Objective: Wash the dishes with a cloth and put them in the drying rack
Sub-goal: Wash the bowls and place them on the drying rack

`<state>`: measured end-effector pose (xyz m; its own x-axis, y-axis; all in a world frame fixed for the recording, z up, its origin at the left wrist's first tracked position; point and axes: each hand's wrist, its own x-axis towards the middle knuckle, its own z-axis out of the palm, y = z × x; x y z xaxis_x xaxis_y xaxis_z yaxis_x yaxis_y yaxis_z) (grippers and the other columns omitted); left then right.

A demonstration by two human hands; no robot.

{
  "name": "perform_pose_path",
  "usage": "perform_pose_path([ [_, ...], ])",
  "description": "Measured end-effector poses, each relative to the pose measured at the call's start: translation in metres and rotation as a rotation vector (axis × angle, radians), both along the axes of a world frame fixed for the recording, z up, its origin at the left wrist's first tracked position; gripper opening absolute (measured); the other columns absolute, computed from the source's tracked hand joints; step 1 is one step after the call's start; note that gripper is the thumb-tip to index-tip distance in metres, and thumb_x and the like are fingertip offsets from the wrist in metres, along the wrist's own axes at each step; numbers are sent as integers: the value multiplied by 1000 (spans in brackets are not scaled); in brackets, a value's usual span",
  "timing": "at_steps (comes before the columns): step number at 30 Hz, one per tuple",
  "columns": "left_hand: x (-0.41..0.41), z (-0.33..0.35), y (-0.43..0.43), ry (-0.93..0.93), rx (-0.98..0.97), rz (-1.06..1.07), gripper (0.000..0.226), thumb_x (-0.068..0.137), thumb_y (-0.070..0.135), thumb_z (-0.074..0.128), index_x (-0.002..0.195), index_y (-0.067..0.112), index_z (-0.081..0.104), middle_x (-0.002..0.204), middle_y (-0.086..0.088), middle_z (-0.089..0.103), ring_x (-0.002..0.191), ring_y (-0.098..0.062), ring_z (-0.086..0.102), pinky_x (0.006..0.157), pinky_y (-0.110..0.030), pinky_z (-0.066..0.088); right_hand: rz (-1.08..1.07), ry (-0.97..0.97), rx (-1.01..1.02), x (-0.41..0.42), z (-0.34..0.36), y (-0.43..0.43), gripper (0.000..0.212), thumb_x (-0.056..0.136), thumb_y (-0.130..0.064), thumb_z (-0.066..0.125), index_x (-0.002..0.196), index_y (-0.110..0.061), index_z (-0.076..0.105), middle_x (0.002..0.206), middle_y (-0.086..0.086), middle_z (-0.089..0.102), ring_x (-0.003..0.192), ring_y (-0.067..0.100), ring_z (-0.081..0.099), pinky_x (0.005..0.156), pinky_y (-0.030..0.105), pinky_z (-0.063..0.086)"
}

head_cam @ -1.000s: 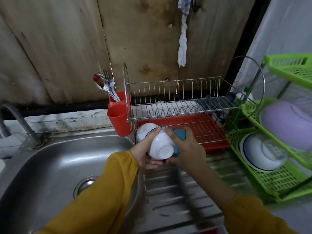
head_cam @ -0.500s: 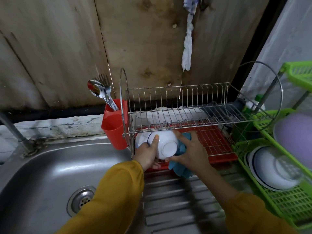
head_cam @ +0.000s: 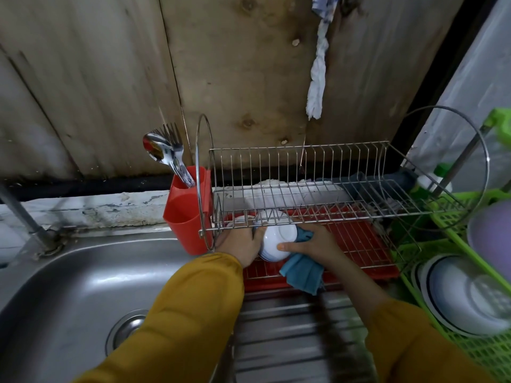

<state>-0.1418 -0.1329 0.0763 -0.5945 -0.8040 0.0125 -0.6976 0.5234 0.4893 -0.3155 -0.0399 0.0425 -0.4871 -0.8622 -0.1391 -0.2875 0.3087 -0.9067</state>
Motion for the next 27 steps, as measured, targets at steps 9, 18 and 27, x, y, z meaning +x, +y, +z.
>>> perform_pose_path([
  [9, 4, -20, 8, -131, -119, -24, 60, 100, 56, 30, 120, 7, 61, 121, -16, 57, 122, -32, 45, 104, -37, 30, -47, -60, 27, 8, 2, -5, 38, 74, -42, 81, 103, -20, 72, 96, -3, 72, 83, 11, 67, 65, 22, 51],
  [18, 7, -33, 17, -26, -363, -57, 50, 68, 15, 84, 107, -8, 64, 103, -18, 62, 101, -37, 60, 96, -33, 44, -105, 44, 23, 12, 6, 0, 36, 91, -40, 64, 122, -22, 63, 100, -6, 55, 78, 1, 52, 67, 26, 43],
  [27, 13, -37, 23, -117, -420, -48, 71, 25, 12, 95, 91, -2, 73, 86, -13, 70, 86, -31, 70, 76, -31, 57, -63, 24, 51, 13, 15, 11, 18, 88, -39, 69, 101, -32, 60, 95, -8, 57, 79, 3, 54, 69, 27, 44],
])
